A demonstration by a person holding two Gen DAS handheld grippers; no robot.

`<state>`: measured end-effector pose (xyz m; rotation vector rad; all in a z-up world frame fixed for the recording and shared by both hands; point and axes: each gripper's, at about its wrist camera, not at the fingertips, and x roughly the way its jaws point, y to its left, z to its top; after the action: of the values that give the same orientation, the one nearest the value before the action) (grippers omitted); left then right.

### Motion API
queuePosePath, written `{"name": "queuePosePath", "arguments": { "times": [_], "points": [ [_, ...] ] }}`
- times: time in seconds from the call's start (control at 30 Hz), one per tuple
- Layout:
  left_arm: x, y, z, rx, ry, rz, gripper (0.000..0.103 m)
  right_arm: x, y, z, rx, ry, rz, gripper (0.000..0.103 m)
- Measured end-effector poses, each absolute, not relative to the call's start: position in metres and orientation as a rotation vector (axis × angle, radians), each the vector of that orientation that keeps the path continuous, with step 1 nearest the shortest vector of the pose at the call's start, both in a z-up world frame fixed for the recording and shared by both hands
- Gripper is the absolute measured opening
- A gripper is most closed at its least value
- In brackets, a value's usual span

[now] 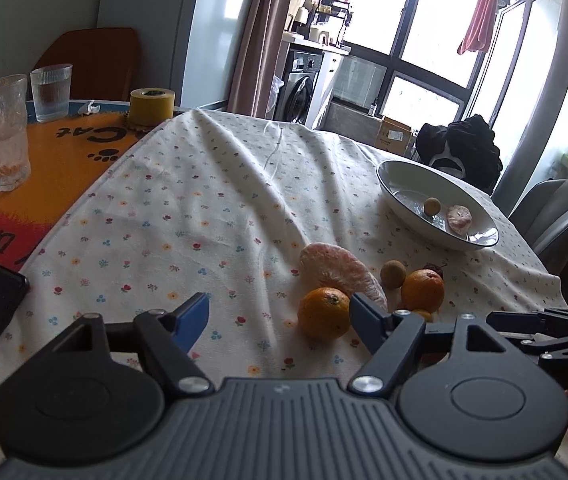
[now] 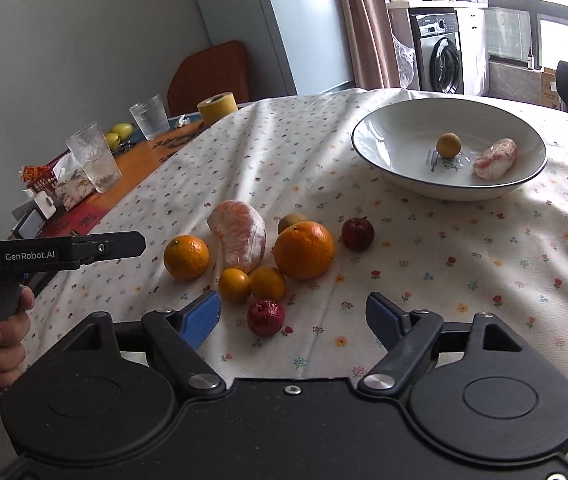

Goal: Organize fruits
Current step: 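Move both open tools back from the bowl to the fruit pile, then grasp a dark red plum with the right tool while the left tool grasps a mandarin orange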

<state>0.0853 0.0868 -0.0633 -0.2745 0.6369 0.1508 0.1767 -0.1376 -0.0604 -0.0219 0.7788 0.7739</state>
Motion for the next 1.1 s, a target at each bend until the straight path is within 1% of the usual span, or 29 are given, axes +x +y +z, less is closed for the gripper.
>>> {"name": "queuePosePath", "arguments": {
  "times": [0.17,0.23,0.4,0.47,0.5,0.57,0.63,0.73,0.77,0.8,0.87,1.1],
  "points": [
    [0.094,0.088,-0.076,-0.284,0.663,0.146,0.071,0.184,-0.131,-0.071,-0.041,0.822,0.778,0.062],
    [0.097,0.087,-0.080,-0.287,0.672,0.141,0.069,0.184,-0.128,-0.073,-0.053,0.818,0.781,0.061],
    [0.102,0.084,-0.082,-0.293,0.666,0.122,0.067,0.186,-0.122,-0.070,-0.052,0.819,0.804,0.061],
    [0.103,0.081,-0.080,-0.291,0.665,0.110,0.062,0.184,-0.118,-0.068,-0.070,0.813,0.817,0.058],
    [0.104,0.080,-0.080,-0.290,0.665,0.103,0.062,0.183,-0.116,-0.068,-0.078,0.812,0.827,0.056],
    [0.106,0.076,-0.081,-0.287,0.669,0.090,0.059,0.181,-0.113,-0.070,-0.086,0.828,0.849,0.044],
    [0.109,0.072,-0.082,-0.286,0.672,0.080,0.057,0.176,-0.111,-0.071,-0.106,0.821,0.857,0.040],
    [0.115,0.068,-0.086,-0.287,0.675,0.069,0.053,0.172,-0.111,-0.070,-0.143,0.813,0.846,0.022],
    [0.117,0.067,-0.089,-0.293,0.679,0.080,0.048,0.172,-0.113,-0.070,-0.134,0.819,0.851,0.022],
    [0.118,0.067,-0.091,-0.303,0.680,0.086,0.046,0.172,-0.115,-0.070,-0.128,0.822,0.853,0.022],
    [0.119,0.066,-0.091,-0.310,0.667,0.088,0.037,0.172,-0.120,-0.069,-0.122,0.816,0.844,0.022],
    [0.110,0.063,-0.083,-0.319,0.641,0.115,0.036,0.176,-0.133,-0.058,-0.077,0.774,0.816,0.022]
  ]
}}
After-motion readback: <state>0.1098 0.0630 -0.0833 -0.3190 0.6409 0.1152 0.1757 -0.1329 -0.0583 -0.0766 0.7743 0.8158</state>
